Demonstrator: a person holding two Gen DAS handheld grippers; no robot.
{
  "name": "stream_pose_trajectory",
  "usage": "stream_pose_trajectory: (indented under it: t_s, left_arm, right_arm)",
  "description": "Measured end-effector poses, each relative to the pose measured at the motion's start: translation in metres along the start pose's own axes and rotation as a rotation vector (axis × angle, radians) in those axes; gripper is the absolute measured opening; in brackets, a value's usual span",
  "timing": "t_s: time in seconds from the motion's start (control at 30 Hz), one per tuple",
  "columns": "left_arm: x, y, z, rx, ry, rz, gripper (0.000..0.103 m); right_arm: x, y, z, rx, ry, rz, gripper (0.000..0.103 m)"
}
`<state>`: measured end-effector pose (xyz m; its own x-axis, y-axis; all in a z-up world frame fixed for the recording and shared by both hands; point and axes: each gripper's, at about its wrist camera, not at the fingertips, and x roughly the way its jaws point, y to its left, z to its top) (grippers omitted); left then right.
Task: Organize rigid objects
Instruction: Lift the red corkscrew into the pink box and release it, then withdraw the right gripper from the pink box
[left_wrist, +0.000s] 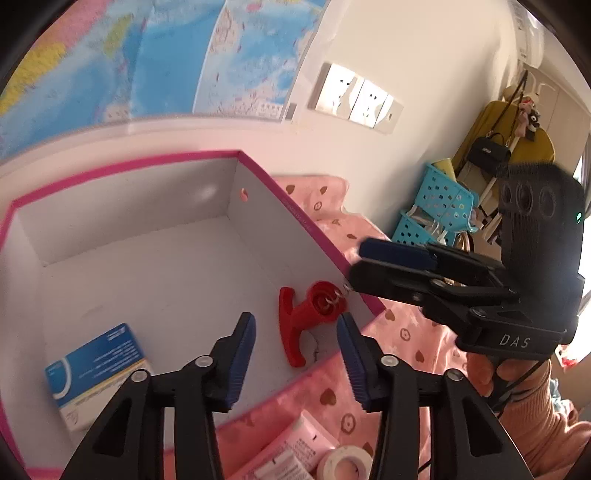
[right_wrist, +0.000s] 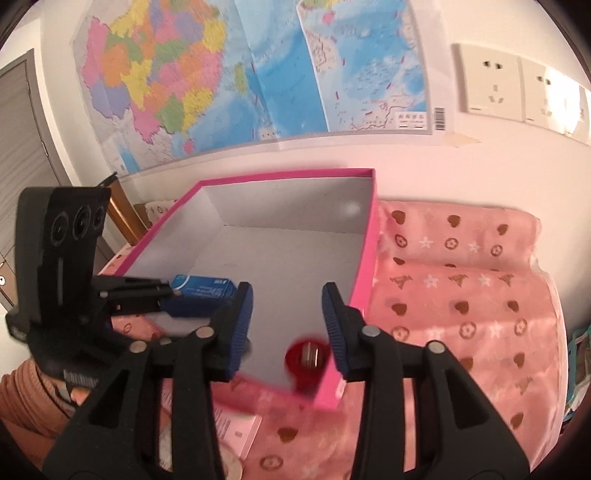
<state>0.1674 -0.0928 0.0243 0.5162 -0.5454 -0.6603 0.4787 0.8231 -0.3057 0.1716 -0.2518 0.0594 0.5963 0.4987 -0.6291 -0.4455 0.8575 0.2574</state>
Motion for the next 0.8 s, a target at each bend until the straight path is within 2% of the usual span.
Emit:
stream_pose_trajectory:
  t_s: [0.2, 0.37, 0.6, 0.63, 0.73, 0.8]
  left_arm:
    - [-0.017, -0.008, -0.009, 0.012, -0.039, 0.011, 0.049]
    - [-0.025, -0.011, -0.016, 0.012, -0.049, 0.007, 0.050]
    - [-0.026, -0.012, -0.026, 0.004, -0.042, -0.008, 0.050]
    - [-0.026, -0.012, -0.027, 0.003, -0.042, -0.008, 0.050]
    - [-0.026, -0.011, -0.029, -0.004, -0.039, -0.018, 0.050]
    - [-0.027, -0.010, -0.031, -0.007, -0.038, -0.023, 0.050]
  right_arm:
    - [-0.028, -0.009, -0.026, 0.047, -0.022, -0.018, 0.046]
    - [-0.032, -0.013, -0.037, 0.058, -0.014, -0.022, 0.046]
    - [-0.024, 0.006, -0.043, -0.031, 0.000, -0.063, 0.045]
    - [-0.022, 0.011, -0.043, -0.051, -0.004, -0.078, 0.044]
    - [-0.013, 0.019, -0.038, -0.101, 0.005, -0.102, 0.030]
    - [-0.008, 0.022, -0.036, -0.133, 0.006, -0.147, 0.025]
